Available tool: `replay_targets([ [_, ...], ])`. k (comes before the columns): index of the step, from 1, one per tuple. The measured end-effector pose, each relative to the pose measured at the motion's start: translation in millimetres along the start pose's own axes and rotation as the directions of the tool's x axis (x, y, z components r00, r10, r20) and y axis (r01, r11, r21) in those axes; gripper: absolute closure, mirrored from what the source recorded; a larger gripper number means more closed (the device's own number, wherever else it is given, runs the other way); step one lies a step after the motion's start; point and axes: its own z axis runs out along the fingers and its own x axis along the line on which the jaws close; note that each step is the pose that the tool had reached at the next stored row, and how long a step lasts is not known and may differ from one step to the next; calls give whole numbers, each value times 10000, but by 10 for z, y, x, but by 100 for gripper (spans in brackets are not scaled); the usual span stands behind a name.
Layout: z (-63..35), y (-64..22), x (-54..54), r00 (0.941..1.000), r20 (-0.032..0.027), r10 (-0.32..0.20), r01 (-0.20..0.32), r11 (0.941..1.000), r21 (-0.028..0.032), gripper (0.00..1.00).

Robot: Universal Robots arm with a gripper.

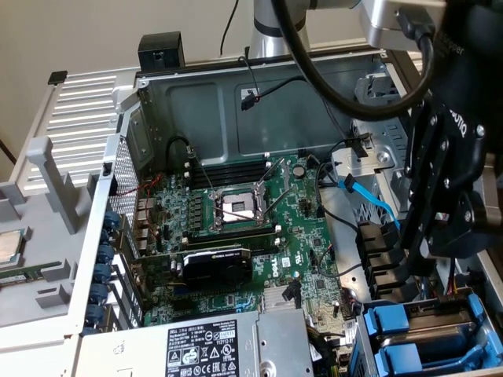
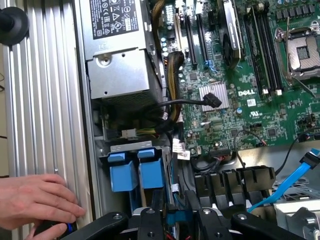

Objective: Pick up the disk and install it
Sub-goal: 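Insert the first disk wire, then insert the second disk wire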

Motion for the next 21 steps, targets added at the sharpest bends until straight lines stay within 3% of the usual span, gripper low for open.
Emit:
replay_targets([
  [2, 0, 0, 0, 10000, 13, 56, -56, 10000, -14, 71],
  [4, 0, 0, 1, 9999, 35, 96, -96, 10000, -23, 83],
  [21, 3, 0, 4, 9999, 59, 148, -148, 9999, -32, 84],
])
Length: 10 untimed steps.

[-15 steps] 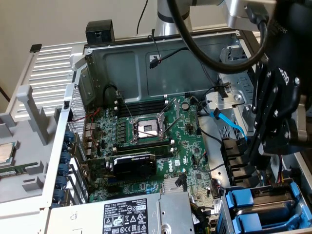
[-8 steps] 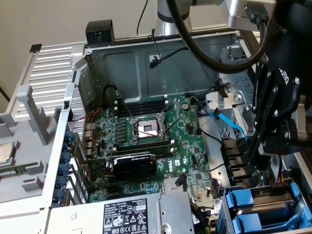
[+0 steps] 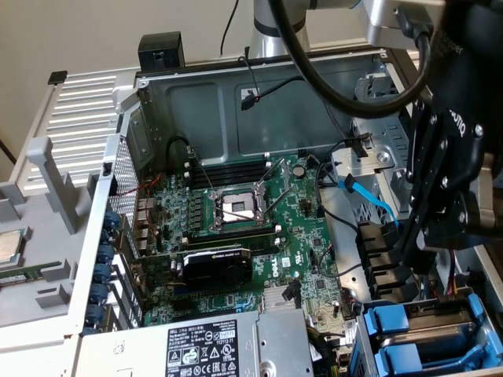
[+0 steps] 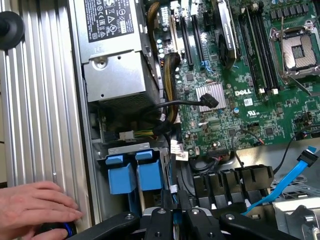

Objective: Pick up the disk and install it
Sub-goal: 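Insert the second disk wire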

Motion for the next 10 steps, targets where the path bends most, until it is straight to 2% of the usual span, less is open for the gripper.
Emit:
replay_targets([
  [3, 6, -6, 33, 10000, 10, -10, 10, 10000, 3, 84],
  [7, 15, -17, 92, 9999, 105, -84, 84, 10000, 5, 84],
  [8, 17, -19, 96, 9998, 131, -138, 138, 9999, 20, 84],
  [10, 19, -19, 97, 9994, 185, -293, 291, 9995, 116, 84],
])
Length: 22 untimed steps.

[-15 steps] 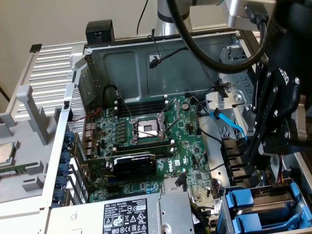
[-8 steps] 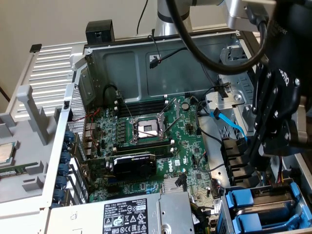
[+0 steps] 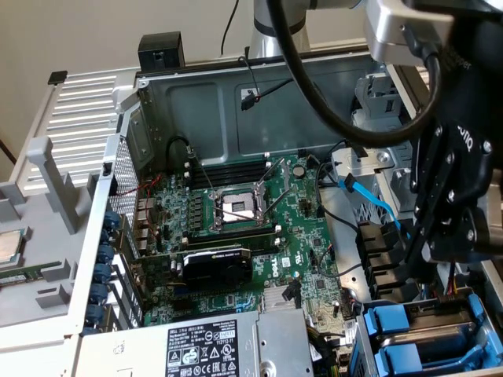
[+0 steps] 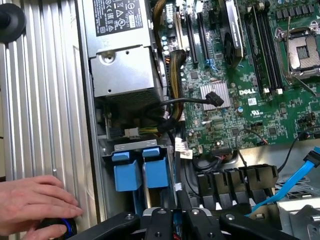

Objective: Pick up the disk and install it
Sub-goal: 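Insert the second disk wire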

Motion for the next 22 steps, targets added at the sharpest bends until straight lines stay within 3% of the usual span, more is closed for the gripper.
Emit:
replay_targets([
  [3, 11, -2, 3, 9996, 52, -260, 259, 9996, 147, 84],
  [7, 29, -3, 12, 9981, 54, -614, 612, 9977, 281, 84],
  [11, 39, 8, 37, 9960, 67, -897, 894, 9955, 315, 84],
  [13, 45, 7, 67, 9955, 117, -945, 941, 9951, 318, 84],
  [17, 56, 3, 101, 9954, 148, -947, 942, 9950, 325, 84],
  [20, 74, -4, 134, 9952, 222, -955, 948, 9949, 339, 84],
  [22, 88, -8, 140, 9951, 242, -958, 950, 9949, 344, 84],
])
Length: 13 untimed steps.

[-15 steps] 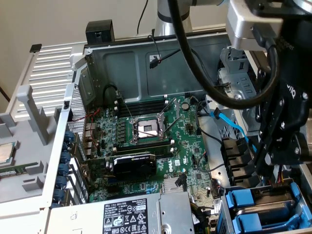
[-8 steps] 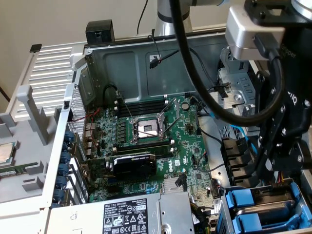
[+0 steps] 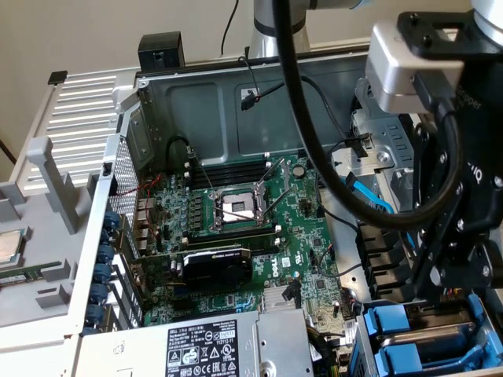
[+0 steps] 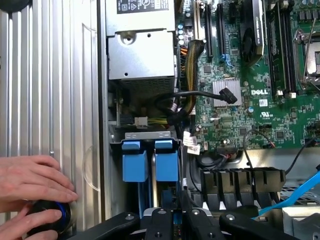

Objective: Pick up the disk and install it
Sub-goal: 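Insert the second disk wire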

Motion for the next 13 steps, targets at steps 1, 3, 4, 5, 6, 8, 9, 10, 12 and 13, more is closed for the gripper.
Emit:
replay_targets([
  [1, 7, -1, 0, 10000, -1, 0, 0, 10000, 6, 84],
  [3, 21, -3, -1, 10000, -2, -5, 5, 10000, 20, 84],
  [4, 25, -3, -1, 10000, -2, -6, 6, 10000, 32, 84],
  [5, 30, -3, -1, 10000, -1, -10, 10, 10000, 43, 84],
  [6, 33, -3, -1, 10000, -1, -15, 15, 10000, 49, 84],
  [8, 37, -3, -1, 10000, -3, -31, 31, 10000, 57, 84],
  [9, 39, -3, -3, 10000, -2, -35, 35, 10000, 62, 84],
  [10, 42, -3, -5, 10000, 2, -38, 38, 10000, 63, 84],
  [12, 44, -3, -6, 10000, 0, -44, 44, 10000, 64, 84],
  [13, 46, -3, -7, 10000, 0, -48, 48, 10000, 65, 84],
])
